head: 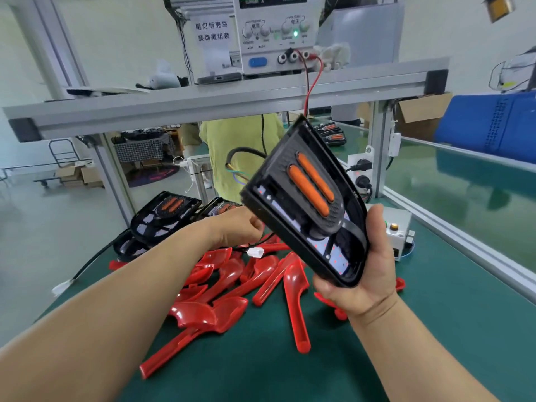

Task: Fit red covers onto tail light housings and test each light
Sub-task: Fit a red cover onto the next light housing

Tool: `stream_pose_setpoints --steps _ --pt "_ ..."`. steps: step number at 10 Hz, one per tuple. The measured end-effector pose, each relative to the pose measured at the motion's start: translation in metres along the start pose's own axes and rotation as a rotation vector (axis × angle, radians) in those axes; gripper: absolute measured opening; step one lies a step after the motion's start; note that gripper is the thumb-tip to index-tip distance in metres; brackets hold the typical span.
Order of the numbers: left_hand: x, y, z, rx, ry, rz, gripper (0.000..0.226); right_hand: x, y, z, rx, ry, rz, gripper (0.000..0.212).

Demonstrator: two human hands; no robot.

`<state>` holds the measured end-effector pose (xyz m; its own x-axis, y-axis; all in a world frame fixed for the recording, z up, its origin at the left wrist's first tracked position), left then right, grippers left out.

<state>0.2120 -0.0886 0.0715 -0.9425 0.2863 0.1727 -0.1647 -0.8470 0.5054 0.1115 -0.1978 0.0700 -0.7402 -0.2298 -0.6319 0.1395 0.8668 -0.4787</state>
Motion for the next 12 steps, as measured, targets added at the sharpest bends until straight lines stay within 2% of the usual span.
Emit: stream_pose_setpoints --steps 1,2,3,4,5,6,7,8,9,10,11,12 --pt "-0.011 -0.007 0.015 0.111 0.115 -0.021 0.018 0.002 0.003 -0.018 -0.341 -0.057 -0.123 0.078" --pt "-0.019 -0.013 0.031 0.168 0.203 -0.023 0.057 0.004 0.006 -0.024 -0.442 -0.121 -0.150 0.073" --pt "-0.009 -0.006 0.026 0.119 0.188 0.011 0.056 0.004 0.008 -0.021 -0.357 -0.143 -0.131 0.072" --pt "-0.001 0.005 0.004 -0.056 0.084 0.100 0.020 0.005 0.012 -0.022 -0.389 -0.158 -0.152 0.075" --pt "0.004 0.018 -0.005 -0.129 0.074 0.139 0.040 0.007 0.011 -0.018 -0.417 -0.174 -0.167 0.076" --pt "0.011 0.040 0.008 -0.132 0.188 0.016 0.048 0.008 0.014 -0.010 -0.345 -0.130 -0.199 0.075" --pt "0.003 0.019 0.050 0.106 0.414 0.020 0.032 0.006 0.011 0.001 -0.298 -0.072 -0.153 0.075" --pt "0.026 0.030 0.107 0.292 0.730 -0.117 0.033 0.007 0.013 0.001 -0.315 -0.078 -0.155 0.075" --pt "0.064 0.039 0.135 0.584 0.861 -0.290 0.031 0.008 0.016 0.008 -0.330 0.025 -0.162 0.079" --pt "0.078 0.026 0.136 0.914 0.757 -0.361 0.027 0.004 0.011 0.018 -0.202 0.083 -0.101 0.074" --pt "0.075 0.010 0.115 1.027 0.626 -0.244 0.029 -0.001 0.002 0.025 -0.103 0.123 -0.052 0.069" --pt "0.070 -0.018 0.083 1.068 0.570 -0.058 0.029 -0.001 0.001 0.033 -0.075 0.168 -0.069 0.065"
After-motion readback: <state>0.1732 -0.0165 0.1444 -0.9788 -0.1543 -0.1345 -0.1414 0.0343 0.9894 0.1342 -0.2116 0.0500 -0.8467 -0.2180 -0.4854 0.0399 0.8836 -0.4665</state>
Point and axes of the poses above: each hand's wrist, its own x-axis away from the middle knuckle, its own z-axis out of the back of the hand, y = z × x, the point moved 9 cm from there along -x, towards the middle knuckle, and after that the axes turned 9 degrees about z, right-handed, at the moved point
